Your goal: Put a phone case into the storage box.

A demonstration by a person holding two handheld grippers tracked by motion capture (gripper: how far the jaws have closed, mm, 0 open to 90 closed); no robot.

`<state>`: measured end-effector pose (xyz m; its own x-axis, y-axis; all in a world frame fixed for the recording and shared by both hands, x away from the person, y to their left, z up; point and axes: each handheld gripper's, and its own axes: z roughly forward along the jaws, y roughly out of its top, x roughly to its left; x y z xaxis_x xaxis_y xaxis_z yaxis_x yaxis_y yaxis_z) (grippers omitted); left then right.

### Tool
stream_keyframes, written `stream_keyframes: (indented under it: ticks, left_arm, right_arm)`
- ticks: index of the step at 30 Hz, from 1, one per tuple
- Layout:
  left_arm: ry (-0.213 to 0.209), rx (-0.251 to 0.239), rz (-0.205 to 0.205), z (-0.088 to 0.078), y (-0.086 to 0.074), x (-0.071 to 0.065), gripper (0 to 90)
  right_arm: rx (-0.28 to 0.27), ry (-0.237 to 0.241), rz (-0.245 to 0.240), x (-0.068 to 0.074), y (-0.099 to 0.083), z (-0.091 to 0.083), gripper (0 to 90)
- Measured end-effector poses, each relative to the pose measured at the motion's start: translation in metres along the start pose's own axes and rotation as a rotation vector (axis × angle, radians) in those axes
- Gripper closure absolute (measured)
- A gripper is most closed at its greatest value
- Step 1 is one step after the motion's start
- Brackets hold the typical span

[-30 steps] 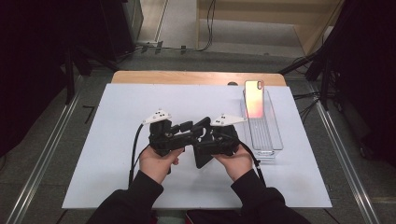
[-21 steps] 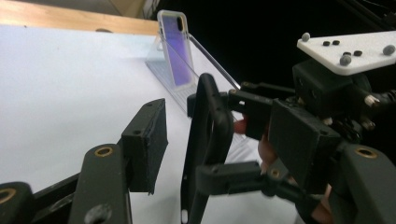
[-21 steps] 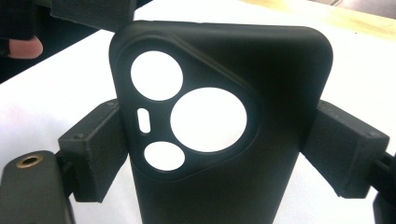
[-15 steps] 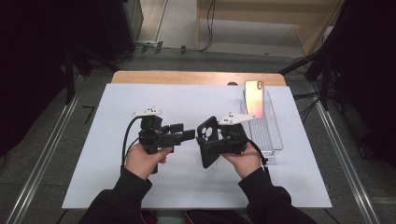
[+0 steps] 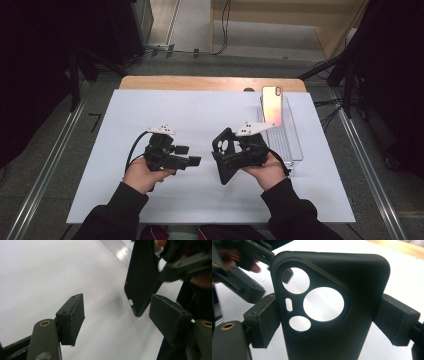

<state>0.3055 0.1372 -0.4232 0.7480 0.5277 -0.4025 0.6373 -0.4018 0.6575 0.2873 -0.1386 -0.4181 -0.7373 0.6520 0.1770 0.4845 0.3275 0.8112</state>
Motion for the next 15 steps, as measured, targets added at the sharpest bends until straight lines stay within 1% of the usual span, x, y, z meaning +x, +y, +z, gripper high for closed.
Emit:
stream_keyframes:
  ticks: [3, 4, 7, 8, 10, 13, 15]
  left_arm:
    - [0.01, 0.026, 0.052, -0.001, -0.009, 0.003, 28.6]
    - [0.017, 0.024, 0.064, -0.001, -0.012, 0.004, 28.6]
    - [0.041, 0.03, 0.088, -0.003, -0.02, 0.007, 28.6]
    - [0.045, 0.027, 0.097, -0.004, -0.023, 0.008, 28.6]
    - [0.041, 0.024, 0.101, -0.005, -0.027, 0.01, 28.5]
    - [0.028, 0.021, 0.093, -0.006, -0.032, 0.013, 28.5]
    - [0.029, 0.02, 0.1, -0.008, -0.035, 0.014, 28.5]
  right_arm:
    - [0.0, 0.022, -0.007, 0.0, 0.001, -0.003, 11.6]
    - [-0.006, 0.022, -0.01, 0.0, 0.001, -0.005, 11.6]
    - [-0.013, 0.029, -0.001, -0.003, 0.002, -0.009, 11.6]
    - [-0.011, 0.035, 0.01, -0.004, 0.002, -0.01, 11.6]
    - [-0.005, 0.041, 0.014, -0.007, 0.002, -0.012, 11.6]
    - [0.005, 0.057, 0.015, -0.01, 0.004, -0.015, 11.6]
    - [0.008, 0.068, 0.011, -0.011, 0.005, -0.018, 11.6]
